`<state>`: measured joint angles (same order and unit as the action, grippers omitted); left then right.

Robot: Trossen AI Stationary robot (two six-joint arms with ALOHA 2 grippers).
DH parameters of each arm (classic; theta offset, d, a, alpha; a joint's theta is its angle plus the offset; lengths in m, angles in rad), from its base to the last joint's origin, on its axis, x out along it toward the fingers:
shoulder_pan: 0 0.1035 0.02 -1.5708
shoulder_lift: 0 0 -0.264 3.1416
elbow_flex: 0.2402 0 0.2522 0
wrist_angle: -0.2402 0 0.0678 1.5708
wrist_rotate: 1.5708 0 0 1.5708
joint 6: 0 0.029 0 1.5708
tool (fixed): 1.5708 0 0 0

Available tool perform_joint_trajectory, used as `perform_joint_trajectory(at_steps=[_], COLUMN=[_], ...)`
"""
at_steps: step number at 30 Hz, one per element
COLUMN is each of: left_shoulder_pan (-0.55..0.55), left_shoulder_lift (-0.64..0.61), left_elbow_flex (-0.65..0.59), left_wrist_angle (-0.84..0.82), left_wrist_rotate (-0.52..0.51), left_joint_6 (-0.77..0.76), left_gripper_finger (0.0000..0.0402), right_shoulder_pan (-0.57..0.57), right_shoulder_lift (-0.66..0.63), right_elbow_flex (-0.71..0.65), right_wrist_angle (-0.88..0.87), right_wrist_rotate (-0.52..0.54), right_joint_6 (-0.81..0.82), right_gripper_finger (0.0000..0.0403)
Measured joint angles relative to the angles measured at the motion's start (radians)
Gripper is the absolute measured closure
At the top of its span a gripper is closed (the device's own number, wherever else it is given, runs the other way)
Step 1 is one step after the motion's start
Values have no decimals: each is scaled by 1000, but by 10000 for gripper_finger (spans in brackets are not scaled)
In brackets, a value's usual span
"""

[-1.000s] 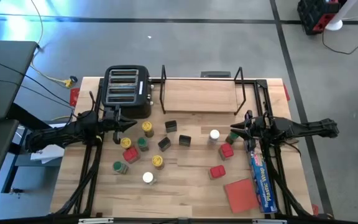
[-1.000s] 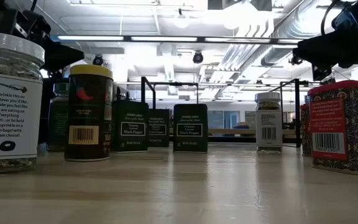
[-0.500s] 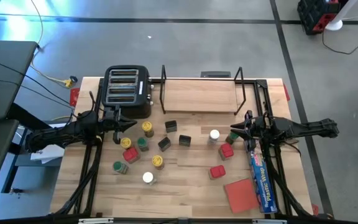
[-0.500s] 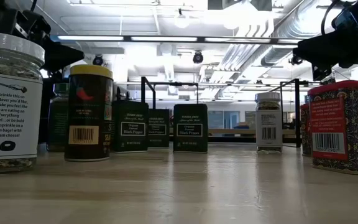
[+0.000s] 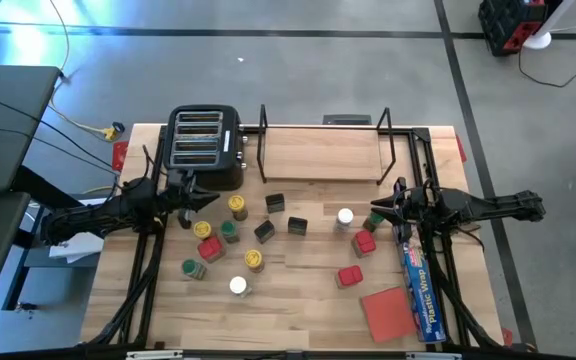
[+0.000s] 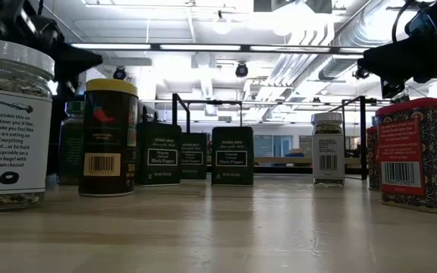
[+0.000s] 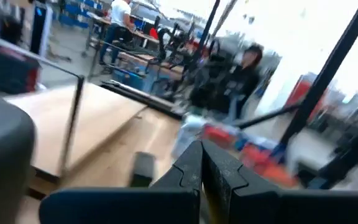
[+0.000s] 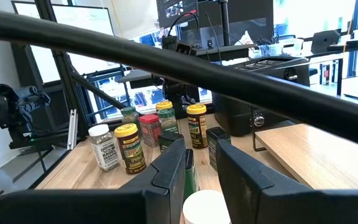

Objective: Shelf spices
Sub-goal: Put the bottom right black seasoning can on the shelf

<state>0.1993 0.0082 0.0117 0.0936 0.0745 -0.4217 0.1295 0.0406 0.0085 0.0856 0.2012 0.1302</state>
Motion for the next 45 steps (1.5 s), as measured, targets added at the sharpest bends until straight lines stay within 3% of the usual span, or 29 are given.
perform_joint_trajectory(at_steps=[5,9,14,18,25,32,38,43,45], left_shoulder_pan=[-64,-146,-196,-181,-145,-155,-188,-223,-225], left_shoulder_lift=[82,262,619,921,1355,1645,1816,1906,1931], left_elbow_flex=[30,170,388,612,966,1188,1339,1411,1425], left_wrist_angle=[336,308,265,151,-155,-337,-507,-631,-663], left_wrist_rotate=[64,-35,-87,-16,96,27,-24,-177,-184], left_joint_6=[65,202,367,495,655,666,632,632,612], left_gripper_finger=[401,401,398,366,243,138,122,122,122], right_shoulder_pan=[0,0,0,0,0,0,0,0,0], right_shoulder_lift=[0,0,0,0,0,0,0,0,0], right_elbow_flex=[0,0,0,0,0,0,0,0,0], right_wrist_angle=[0,0,0,0,-1,-2,-19,-38,-38], right_wrist_rotate=[0,0,4,4,4,3,0,0,0], right_joint_6=[0,0,0,0,0,0,0,0,0], right_gripper_finger=[318,318,318,318,318,318,318,318,318])
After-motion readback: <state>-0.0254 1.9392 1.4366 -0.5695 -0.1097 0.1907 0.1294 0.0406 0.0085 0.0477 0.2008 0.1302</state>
